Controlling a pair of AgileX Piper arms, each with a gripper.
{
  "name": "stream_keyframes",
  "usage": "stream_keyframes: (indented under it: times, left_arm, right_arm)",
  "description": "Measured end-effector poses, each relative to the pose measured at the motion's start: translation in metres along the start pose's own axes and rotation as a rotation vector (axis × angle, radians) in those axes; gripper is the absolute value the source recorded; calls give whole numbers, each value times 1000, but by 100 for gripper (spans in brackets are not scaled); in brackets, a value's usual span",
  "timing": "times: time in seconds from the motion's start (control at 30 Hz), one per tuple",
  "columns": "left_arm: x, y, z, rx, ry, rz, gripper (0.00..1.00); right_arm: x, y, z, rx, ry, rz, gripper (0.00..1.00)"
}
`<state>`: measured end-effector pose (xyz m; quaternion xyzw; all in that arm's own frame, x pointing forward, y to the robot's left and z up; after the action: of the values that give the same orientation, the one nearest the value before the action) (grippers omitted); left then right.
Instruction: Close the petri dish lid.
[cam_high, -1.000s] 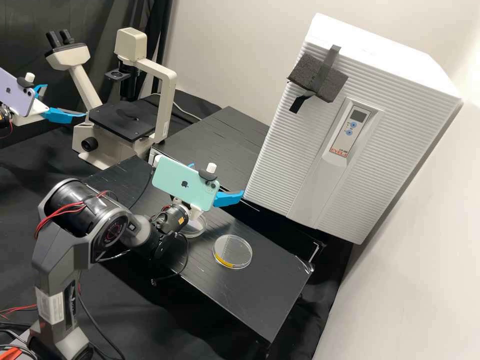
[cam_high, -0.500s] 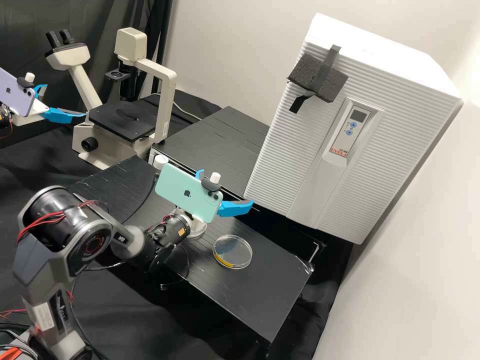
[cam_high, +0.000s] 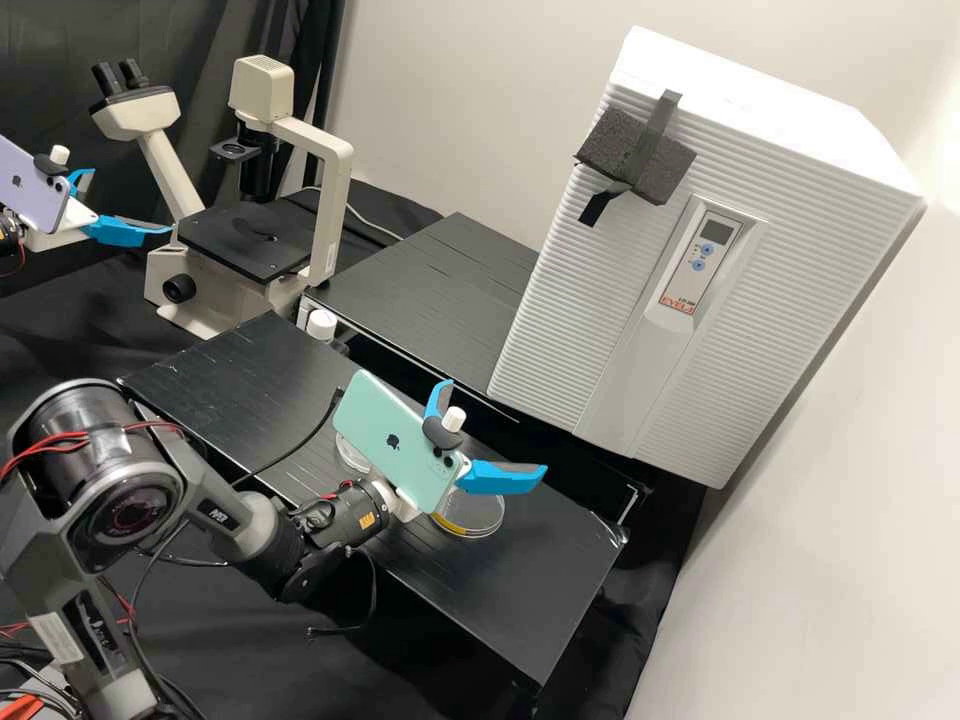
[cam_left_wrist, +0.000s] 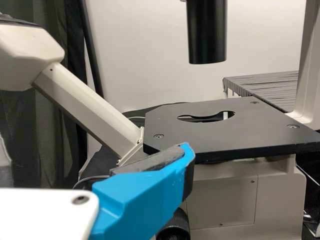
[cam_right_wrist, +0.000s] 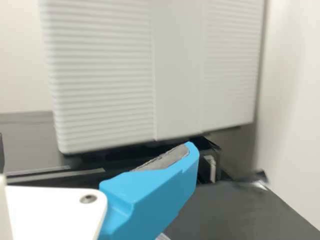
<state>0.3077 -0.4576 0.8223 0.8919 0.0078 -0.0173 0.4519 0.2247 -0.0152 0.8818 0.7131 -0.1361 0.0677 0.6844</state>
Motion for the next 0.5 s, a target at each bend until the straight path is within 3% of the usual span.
stream_keyframes:
  times: [0.5]
  left_arm:
    - [0, 0, 0, 0, 0, 0, 100]
  right_arm:
    - [-23, -4, 19, 0, -56, -17, 100]
